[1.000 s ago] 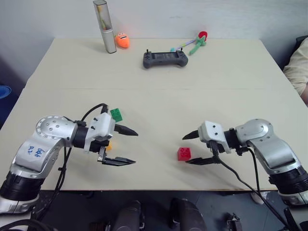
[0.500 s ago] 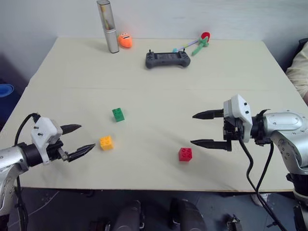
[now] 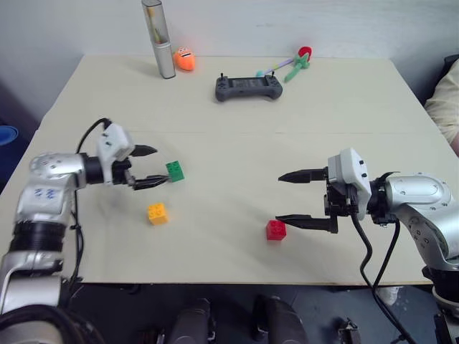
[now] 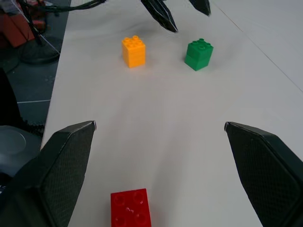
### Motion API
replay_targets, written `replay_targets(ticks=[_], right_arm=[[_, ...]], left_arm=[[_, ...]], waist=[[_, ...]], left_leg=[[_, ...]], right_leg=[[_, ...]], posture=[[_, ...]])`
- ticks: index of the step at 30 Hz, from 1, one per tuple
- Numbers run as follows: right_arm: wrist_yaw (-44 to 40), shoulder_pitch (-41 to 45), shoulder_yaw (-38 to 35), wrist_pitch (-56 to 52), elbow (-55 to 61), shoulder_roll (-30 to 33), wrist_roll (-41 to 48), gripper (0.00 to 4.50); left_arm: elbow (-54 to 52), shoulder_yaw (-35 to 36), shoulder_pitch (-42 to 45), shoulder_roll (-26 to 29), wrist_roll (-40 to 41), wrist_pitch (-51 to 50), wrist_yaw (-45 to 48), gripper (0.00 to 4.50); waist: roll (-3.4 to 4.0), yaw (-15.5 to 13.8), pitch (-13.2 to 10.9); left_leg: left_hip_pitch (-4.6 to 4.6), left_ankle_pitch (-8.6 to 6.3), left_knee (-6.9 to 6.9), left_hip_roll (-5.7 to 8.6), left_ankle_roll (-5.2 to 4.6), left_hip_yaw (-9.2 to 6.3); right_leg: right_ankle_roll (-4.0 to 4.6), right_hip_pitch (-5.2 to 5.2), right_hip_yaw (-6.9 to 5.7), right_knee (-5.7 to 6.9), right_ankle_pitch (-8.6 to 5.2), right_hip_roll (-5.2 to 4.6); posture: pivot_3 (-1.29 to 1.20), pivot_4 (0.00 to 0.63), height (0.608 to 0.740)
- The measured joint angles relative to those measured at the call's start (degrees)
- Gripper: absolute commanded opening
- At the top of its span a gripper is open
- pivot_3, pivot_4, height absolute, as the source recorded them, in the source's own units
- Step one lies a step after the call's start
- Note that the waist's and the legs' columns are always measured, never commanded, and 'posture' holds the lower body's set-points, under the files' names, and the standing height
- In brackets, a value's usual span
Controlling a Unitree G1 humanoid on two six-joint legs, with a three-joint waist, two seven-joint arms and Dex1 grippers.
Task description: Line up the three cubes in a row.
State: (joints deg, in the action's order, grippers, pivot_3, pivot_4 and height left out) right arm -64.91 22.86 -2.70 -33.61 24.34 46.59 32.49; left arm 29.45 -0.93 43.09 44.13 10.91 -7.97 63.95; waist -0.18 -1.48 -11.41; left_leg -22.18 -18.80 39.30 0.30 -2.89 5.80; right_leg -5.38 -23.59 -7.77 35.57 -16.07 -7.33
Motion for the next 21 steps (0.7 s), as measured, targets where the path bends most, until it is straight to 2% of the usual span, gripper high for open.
replay_targets(ticks=[2, 7, 10, 18, 19, 21], right_arm=[[1.3, -0.3, -0.1, -0.3, 1.0, 0.0, 0.6, 4.47], [4.2, -1.1, -1.0, -0.4, 2.8, 0.0, 1.3, 4.47], [5.9, -1.2, -2.6, -1.1, 3.7, 0.0, 2.8, 4.5], [7.8, -1.4, -2.7, -1.6, 4.8, 0.0, 3.5, 4.5], [8.0, -1.4, -2.7, -1.6, 4.8, 0.0, 3.5, 4.5], [8.1, -1.4, -2.7, -1.6, 4.8, 0.0, 3.5, 4.5]], left_arm=[[9.0, -2.5, 5.8, -2.4, -3.7, 4.0, -0.3, 4.5], [21.1, -6.0, 12.1, -5.8, -8.5, 9.2, 0.1, 4.5], [24.6, -6.9, 13.8, -7.1, -9.8, 11.3, 1.2, 3.92], [30.0, -8.2, 15.1, -7.1, -13.6, 14.7, 3.0, 1.65], [30.0, -8.2, 15.2, -7.1, -13.8, 14.8, 3.3, 1.51], [30.1, -8.2, 15.4, -6.9, -14.0, 14.8, 3.8, 1.52]], waist=[[-0.04, -0.1, 0.0], [-0.08, 0.2, 0.0], [-0.1, 0.2, 0.0], [-0.12, 0.2, 0.0], [-0.13, 0.1, 0.0], [-0.13, 0.1, 0.0]], left_leg=[[-0.01, 0.02, 0.01, 0.02, -0.04, 0.01], [-0.03, 0.0, 0.0, 0.01, -0.07, 0.06], [-0.03, 0.0, 0.0, 0.01, -0.07, 0.05], [-0.04, 0.0, 0.01, 0.02, -0.09, 0.05], [-0.04, 0.0, 0.02, 0.02, -0.09, 0.04], [-0.05, 0.0, 0.03, 0.02, -0.11, 0.04]], right_leg=[[-0.03, 0.0, 0.0, 0.0, 0.02, -0.01], [-0.04, -0.05, 0.02, -0.02, 0.02, -0.01], [-0.04, -0.06, 0.01, -0.01, 0.02, -0.01], [-0.04, -0.06, 0.02, -0.01, 0.02, -0.06], [-0.04, -0.05, 0.01, -0.01, 0.03, -0.07], [-0.06, -0.05, 0.0, -0.01, 0.03, -0.09]], posture=[[0.0, 0.15, 0.74], [0.0, 0.15, 0.74], [0.0, 0.15, 0.74], [0.0, 0.15, 0.74], [0.0, 0.15, 0.74], [0.0, 0.15, 0.74]])
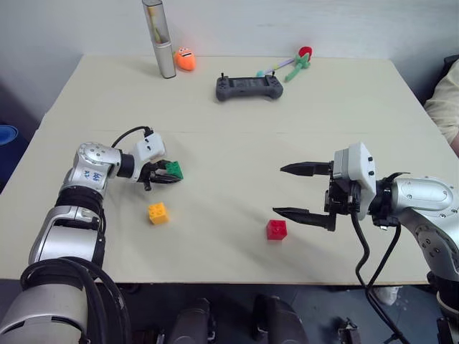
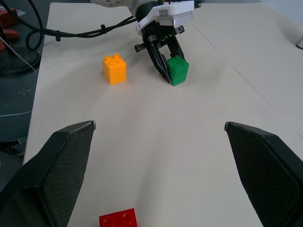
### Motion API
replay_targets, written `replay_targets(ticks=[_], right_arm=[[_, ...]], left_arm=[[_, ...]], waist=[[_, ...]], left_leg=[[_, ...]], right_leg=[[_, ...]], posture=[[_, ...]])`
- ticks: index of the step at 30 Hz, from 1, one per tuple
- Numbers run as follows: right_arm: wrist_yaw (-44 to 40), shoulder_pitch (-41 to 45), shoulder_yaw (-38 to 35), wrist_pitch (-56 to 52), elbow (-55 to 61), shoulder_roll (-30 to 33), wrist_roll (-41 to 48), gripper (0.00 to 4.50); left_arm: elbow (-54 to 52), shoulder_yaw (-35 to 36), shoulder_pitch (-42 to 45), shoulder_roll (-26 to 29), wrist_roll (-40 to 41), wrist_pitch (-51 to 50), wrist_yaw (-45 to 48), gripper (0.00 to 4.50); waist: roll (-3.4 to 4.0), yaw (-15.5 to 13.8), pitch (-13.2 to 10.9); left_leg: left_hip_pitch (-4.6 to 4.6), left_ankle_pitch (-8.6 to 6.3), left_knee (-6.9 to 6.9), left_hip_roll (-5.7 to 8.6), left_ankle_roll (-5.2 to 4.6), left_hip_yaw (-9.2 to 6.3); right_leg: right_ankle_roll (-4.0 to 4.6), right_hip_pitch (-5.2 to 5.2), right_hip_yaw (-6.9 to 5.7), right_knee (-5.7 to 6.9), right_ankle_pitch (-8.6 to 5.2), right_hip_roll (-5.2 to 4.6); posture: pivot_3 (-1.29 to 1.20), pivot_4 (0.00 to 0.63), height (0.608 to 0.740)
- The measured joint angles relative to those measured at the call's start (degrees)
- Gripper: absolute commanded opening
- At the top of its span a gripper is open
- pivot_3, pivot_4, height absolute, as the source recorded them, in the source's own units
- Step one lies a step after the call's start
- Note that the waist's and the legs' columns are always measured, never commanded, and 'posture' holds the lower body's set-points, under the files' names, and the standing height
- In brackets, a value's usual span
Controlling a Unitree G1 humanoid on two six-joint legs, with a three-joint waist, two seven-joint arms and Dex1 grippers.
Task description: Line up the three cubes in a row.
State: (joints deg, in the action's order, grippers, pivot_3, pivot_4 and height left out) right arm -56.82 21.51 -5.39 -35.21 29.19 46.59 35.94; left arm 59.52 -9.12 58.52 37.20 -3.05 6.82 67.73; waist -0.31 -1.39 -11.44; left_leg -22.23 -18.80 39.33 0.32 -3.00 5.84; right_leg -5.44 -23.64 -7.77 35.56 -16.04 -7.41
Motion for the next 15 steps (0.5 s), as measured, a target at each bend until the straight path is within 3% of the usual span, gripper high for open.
replay_targets(ticks=[4, 7, 11, 15], right_arm=[[-2.0, -1.2, 0.2, 0.2, 0.0, 1.9, 0.0, 4.5], [-6.7, -5.0, 0.6, 0.7, 0.2, 5.6, 0.0, 4.5], [-10.1, -8.6, 0.2, 1.6, 0.7, 8.1, 0.0, 4.5], [-10.2, -9.0, -0.1, 1.6, 1.8, 8.2, 0.6, 4.5]], left_arm=[[-4.3, 0.3, -0.8, 0.0, 1.1, -1.8, 3.3, 1.52], [-22.6, 1.5, -5.0, 0.6, 6.8, -10.9, 8.7, 1.52], [-59.3, -0.8, -16.8, 4.4, 16.1, -25.4, 13.9, 1.52], [-70.0, -3.1, -21.6, 4.2, 15.4, -35.7, 7.5, 1.52]], waist=[[-0.01, 0.0, 0.0], [-0.06, 0.0, 0.0], [-0.04, 0.6, 0.0], [-0.05, 0.4, 0.0]], left_leg=[[-0.05, 0.0, 0.0, 0.0, -0.01, -0.03], [-0.23, -0.05, 0.2, 0.0, -0.08, -0.24], [-0.05, -0.12, 0.26, -0.05, -0.03, -0.32], [0.04, -0.04, 0.41, -0.13, 0.09, -0.41]], right_leg=[[0.0, -0.01, -0.01, -0.01, 0.0, -0.01], [0.0, 0.02, 0.07, -0.06, 0.0, -0.06], [-0.01, 0.26, 0.27, -0.09, 0.0, -0.14], [0.04, 0.3, 0.36, 0.01, -0.02, -0.13]], posture=[[0.0, 0.15, 0.74], [0.0, 0.15, 0.74], [0.0, 0.15, 0.74], [0.0, 0.15, 0.74]])
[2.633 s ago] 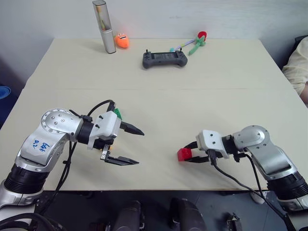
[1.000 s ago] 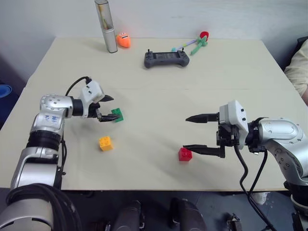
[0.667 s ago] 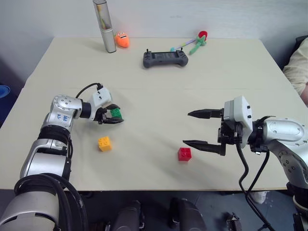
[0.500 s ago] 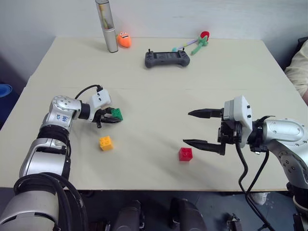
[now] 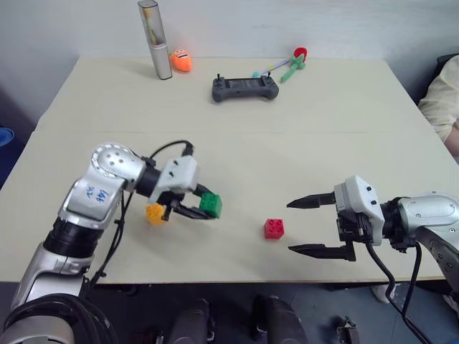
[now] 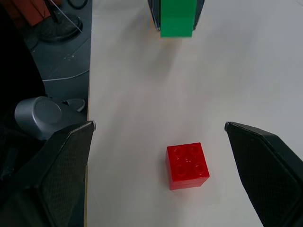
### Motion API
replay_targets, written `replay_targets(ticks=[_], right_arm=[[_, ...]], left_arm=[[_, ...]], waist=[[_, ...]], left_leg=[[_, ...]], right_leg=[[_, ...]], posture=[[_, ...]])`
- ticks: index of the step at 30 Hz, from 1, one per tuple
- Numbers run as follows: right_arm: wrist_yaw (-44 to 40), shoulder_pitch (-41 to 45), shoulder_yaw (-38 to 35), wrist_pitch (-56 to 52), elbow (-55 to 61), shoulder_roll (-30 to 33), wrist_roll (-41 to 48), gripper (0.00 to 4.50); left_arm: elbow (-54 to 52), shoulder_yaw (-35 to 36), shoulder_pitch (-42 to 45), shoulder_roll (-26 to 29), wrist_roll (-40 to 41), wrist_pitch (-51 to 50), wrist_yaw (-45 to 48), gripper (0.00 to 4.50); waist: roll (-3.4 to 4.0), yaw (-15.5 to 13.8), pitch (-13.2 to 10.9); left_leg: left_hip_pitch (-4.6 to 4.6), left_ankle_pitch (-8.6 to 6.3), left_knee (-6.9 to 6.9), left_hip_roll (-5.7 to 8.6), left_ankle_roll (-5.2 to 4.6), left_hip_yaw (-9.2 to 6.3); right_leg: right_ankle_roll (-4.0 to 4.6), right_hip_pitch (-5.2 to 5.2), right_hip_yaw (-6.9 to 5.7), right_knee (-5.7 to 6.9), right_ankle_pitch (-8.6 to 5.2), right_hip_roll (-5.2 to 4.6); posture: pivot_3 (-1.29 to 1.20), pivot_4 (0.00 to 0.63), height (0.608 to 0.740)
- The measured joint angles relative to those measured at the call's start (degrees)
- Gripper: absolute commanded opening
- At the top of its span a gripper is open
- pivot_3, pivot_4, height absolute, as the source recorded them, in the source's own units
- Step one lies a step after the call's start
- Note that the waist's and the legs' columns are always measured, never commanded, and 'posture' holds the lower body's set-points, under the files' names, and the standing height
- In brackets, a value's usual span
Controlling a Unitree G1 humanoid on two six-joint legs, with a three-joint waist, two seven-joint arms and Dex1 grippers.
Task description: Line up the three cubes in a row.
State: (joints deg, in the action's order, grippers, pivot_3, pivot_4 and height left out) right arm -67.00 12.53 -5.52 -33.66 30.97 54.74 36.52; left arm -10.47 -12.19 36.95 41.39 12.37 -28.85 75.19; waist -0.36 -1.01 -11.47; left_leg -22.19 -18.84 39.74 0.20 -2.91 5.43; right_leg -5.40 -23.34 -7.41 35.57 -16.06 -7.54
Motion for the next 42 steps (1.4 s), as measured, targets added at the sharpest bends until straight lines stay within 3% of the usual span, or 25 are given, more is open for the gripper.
replay_targets(ticks=[3, 7, 18, 35, 37, 42], right_arm=[[-1.4, -1.9, 0.0, 0.6, 0.7, 1.5, -0.1, 4.5], [-3.2, -2.5, 0.0, 1.6, 0.5, 2.7, 0.0, 4.5], [-1.8, -1.4, 0.0, 5.2, -5.5, 2.7, -4.1, 4.5], [1.6, -4.2, 0.0, 6.2, -5.7, 2.7, -4.5, 4.5], [1.9, -4.2, 0.0, 6.2, -5.7, 2.6, -4.5, 4.5], [1.9, -2.8, 0.0, 6.1, -5.8, 2.2, -4.2, 4.5]], left_arm=[[-4.6, -1.5, -3.6, -1.0, -1.5, -4.6, -5.9, 1.52], [-5.1, -4.5, -7.0, -0.8, -3.9, -1.1, -7.8, 1.52], [2.6, -8.8, -5.1, -5.2, -7.6, 7.4, -9.4, 1.52], [4.4, -10.8, -3.9, -5.9, -9.5, 4.9, -9.3, 1.52], [4.5, -10.8, -3.9, -6.1, -9.7, 4.6, -9.7, 2.26], [4.0, -10.3, -3.9, -6.1, -8.8, 0.3, -10.0, 3.6]], waist=[[0.0, -0.4, 0.0], [0.0, -0.6, 0.0], [0.0, -0.5, 0.0], [0.0, -0.6, 0.0], [0.0, -0.6, 0.0], [0.0, -0.5, 0.0]], left_leg=[[-0.02, -0.01, -0.01, -0.01, -0.02, -0.03], [-0.1, -0.06, 0.02, 0.0, -0.05, -0.05], [-0.1, -0.06, 0.06, 0.01, -0.05, -0.05], [-0.09, -0.06, 0.09, 0.01, -0.05, -0.08], [-0.08, -0.06, 0.11, 0.0, -0.05, -0.09], [-0.08, -0.06, 0.12, -0.01, -0.06, -0.1]], right_leg=[[0.0, 0.0, 0.05, 0.07, 0.0, -0.01], [0.0, 0.0, -0.01, -0.01, 0.0, -0.08], [0.0, 0.02, -0.1, 0.01, 0.0, -0.07], [-0.01, 0.05, -0.11, 0.01, 0.01, -0.12], [-0.01, 0.07, -0.11, 0.01, 0.01, -0.12], [-0.01, 0.08, -0.11, 0.02, 0.01, -0.11]], posture=[[0.0, 0.15, 0.74], [0.0, 0.15, 0.74], [0.0, 0.15, 0.74], [0.0, 0.15, 0.74], [0.0, 0.15, 0.74], [0.0, 0.15, 0.74]])
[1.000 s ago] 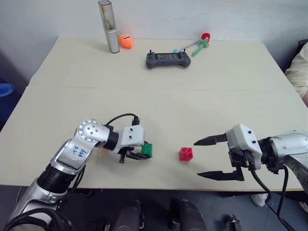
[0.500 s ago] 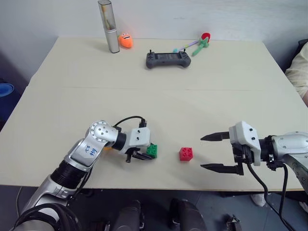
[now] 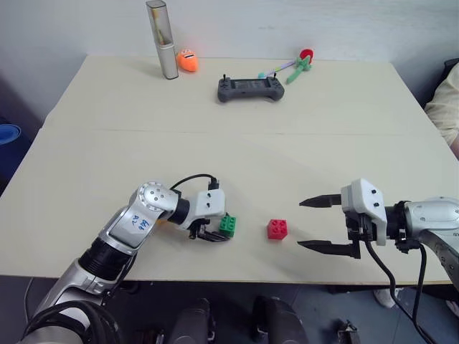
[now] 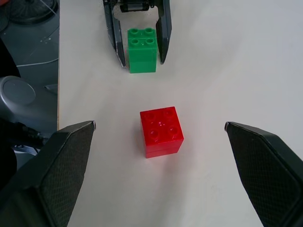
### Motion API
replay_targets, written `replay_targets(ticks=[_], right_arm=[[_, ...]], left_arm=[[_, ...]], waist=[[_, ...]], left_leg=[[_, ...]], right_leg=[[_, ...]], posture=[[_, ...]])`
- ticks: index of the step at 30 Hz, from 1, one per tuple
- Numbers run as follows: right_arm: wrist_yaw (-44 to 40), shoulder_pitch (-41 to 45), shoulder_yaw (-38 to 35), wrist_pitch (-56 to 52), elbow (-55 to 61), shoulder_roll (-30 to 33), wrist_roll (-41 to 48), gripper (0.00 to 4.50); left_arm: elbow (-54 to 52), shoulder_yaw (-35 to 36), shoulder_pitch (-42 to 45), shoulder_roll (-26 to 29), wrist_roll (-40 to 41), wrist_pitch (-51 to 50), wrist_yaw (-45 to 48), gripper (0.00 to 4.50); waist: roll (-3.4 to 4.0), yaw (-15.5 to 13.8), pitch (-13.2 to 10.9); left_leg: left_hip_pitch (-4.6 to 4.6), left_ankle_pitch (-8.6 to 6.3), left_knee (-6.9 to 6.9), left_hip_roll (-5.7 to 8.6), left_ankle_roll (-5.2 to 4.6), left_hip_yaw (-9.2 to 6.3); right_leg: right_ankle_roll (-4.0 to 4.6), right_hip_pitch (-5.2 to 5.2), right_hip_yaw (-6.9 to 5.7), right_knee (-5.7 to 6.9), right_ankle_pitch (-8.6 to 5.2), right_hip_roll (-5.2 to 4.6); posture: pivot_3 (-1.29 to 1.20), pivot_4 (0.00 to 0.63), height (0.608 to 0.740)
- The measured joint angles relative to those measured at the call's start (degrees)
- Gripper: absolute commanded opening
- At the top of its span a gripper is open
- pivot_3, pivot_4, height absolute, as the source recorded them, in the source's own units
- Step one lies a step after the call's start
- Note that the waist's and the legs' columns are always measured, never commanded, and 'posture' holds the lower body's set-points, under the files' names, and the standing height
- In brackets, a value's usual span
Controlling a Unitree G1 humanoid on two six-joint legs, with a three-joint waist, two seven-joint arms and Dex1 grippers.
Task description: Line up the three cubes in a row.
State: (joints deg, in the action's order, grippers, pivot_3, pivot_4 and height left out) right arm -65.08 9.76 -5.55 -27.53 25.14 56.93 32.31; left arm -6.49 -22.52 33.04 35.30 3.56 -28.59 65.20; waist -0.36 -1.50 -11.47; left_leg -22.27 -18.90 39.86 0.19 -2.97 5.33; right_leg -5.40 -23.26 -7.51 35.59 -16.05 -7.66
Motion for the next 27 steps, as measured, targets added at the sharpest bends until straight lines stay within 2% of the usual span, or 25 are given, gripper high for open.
replay_targets(ticks=[1, 3, 6, 9, 10, 13, 15, 20, 27], right_arm=[[0.0, 0.7, 0.0, 0.0, -0.2, -0.2, 0.3, 4.5], [-0.1, 1.4, 0.0, -0.1, -0.9, -0.4, 0.5, 4.5], [-0.5, 3.2, 0.3, -0.1, -2.4, -1.1, 0.4, 4.5], [-1.3, 4.8, 0.9, 0.0, -3.9, -1.3, 0.3, 4.5], [-1.9, 6.0, 1.4, 0.1, -4.8, -1.5, 0.3, 4.5], [-3.1, 7.4, 1.9, 0.7, -6.3, -1.6, -0.2, 4.5], [-3.7, 8.2, 2.5, 1.2, -7.1, -1.9, -0.3, 4.5], [-4.2, 9.1, 3.2, 1.3, -7.3, -3.2, -0.5, 4.5], [-4.6, 9.4, 3.4, 1.3, -7.4, -3.4, -0.9, 4.5]], left_arm=[[-0.5, 0.5, 0.0, 0.3, 0.9, -1.5, 0.1, 3.77], [-2.4, 2.4, 0.0, 1.1, 2.9, -4.4, 0.6, 4.43], [-4.7, 7.0, 0.8, 3.2, 7.0, -9.5, 1.0, 4.47], [-6.5, 12.6, 1.2, 8.2, 11.3, -12.8, 2.9, 4.47], [-6.6, 15.5, 1.1, 11.5, 13.5, -13.7, 4.5, 4.47], [-5.5, 23.2, -0.7, 18.9, 15.2, -12.5, 6.6, 4.47], [-3.6, 26.9, -5.8, 22.6, 15.0, -8.8, 7.1, 4.47], [-0.9, 29.9, -17.4, 21.7, 14.4, -4.4, 4.3, 4.47], [0.5, 28.2, -17.2, 16.5, 12.2, -2.0, -3.4, 4.47]], waist=[[0.0, 0.0, 0.0], [0.0, 0.0, 0.0], [0.0, 0.0, 0.0], [0.0, 0.1, 0.0], [0.0, 0.3, 0.0], [0.04, 0.6, 0.0], [0.09, 0.6, 0.0], [0.1, 0.1, 0.0], [0.09, 0.1, 0.0]], left_leg=[[0.0, 0.0, 0.0, -0.01, 0.0, 0.0], [0.0, 0.0, 0.0, -0.01, 0.01, -0.03], [-0.02, 0.0, 0.0, -0.01, 0.01, -0.03], [-0.01, -0.01, -0.02, -0.02, 0.03, -0.03], [-0.02, -0.02, -0.02, -0.05, 0.04, -0.02], [0.02, -0.05, -0.11, -0.07, 0.09, 0.04], [0.07, -0.05, -0.19, -0.05, 0.1, 0.09], [0.0, -0.06, -0.14, -0.05, 0.08, 0.05], [0.0, -0.09, -0.19, -0.01, 0.1, 0.06]], right_leg=[[0.0, 0.0, 0.0, 0.0, 0.0, 0.0], [0.0, 0.0, -0.01, -0.01, 0.0, -0.01], [0.0, 0.0, -0.02, -0.01, 0.0, 0.0], [0.0, -0.01, -0.02, -0.03, 0.0, 0.01], [0.01, -0.05, -0.02, -0.03, 0.0, 0.04], [0.05, -0.07, -0.03, -0.04, -0.03, 0.04], [0.05, -0.06, -0.01, -0.06, -0.03, 0.03], [0.05, -0.09, -0.01, -0.07, -0.03, -0.04], [0.04, -0.14, 0.0, -0.03, -0.02, -0.1]], posture=[[0.0, 0.15, 0.74], [0.0, 0.15, 0.74], [0.0, 0.15, 0.74], [0.0, 0.15, 0.74], [0.0, 0.15, 0.74], [0.0, 0.15, 0.74], [0.0, 0.15, 0.74], [0.0, 0.15, 0.74], [0.0, 0.15, 0.74]])
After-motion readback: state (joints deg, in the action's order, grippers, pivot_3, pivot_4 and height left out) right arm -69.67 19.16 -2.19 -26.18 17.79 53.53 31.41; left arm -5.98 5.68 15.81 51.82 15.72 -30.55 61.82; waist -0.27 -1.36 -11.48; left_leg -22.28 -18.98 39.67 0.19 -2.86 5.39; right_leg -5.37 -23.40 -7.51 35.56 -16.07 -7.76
